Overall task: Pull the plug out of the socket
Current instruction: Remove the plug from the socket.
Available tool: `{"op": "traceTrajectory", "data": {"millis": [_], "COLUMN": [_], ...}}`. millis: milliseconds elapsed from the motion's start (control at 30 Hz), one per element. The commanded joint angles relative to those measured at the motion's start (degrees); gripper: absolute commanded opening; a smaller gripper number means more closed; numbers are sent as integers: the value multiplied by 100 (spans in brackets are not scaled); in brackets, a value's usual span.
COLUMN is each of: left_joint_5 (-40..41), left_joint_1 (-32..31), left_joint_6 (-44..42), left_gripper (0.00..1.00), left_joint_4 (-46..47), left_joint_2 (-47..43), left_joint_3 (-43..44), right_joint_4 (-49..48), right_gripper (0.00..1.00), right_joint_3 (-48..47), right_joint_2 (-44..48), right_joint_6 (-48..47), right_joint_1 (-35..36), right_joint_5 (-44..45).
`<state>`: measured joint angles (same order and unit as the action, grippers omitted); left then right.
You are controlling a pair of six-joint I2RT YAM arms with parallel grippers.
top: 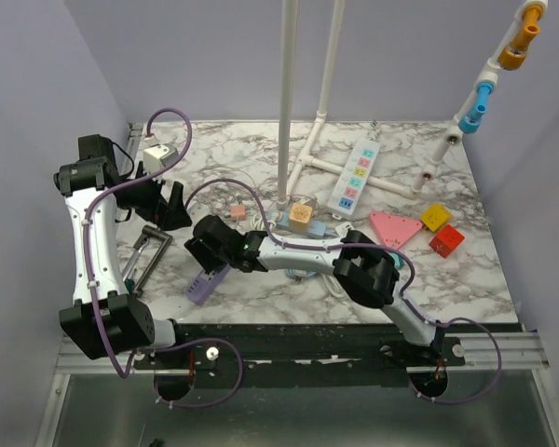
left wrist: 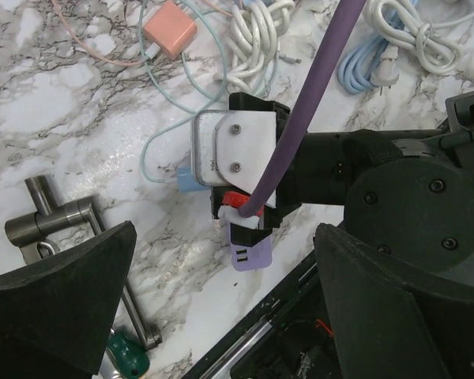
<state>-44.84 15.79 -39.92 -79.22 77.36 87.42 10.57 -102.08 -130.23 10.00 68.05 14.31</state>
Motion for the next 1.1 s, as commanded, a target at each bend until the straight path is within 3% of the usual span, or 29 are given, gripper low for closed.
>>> {"op": "traceTrajectory", "data": {"millis": [0, 100, 233, 267, 633, 1067], "left_joint_5": [-225, -396, -429, -421, -279, -475], "left_joint_1": [38, 56, 80, 96, 496, 840], "left_joint_6": [-291, -358, -442, -515, -1236, -1652], "left_gripper": [98, 98, 99, 99, 98, 98], "left_joint_4": [-350, -515, -573, -619, -685, -996], "left_joint_2": [217, 284, 183, 163, -126, -244], "left_joint_3": [107, 234, 223, 210, -734, -932], "right_joint_4": [202, 354, 315, 287, -152, -440], "right_gripper": [48, 36, 7, 5, 1, 1], "right_joint_3": [-283, -380, -310, -280, 171, 686], "right_joint_2": [-74, -36, 107, 136, 803, 1446], "right_joint_6": [303, 291, 300, 304, 343, 357], "right_joint_1": [149, 225, 290, 296, 295, 293], "right_joint_5": [262, 363, 515, 551, 931, 1080]}}
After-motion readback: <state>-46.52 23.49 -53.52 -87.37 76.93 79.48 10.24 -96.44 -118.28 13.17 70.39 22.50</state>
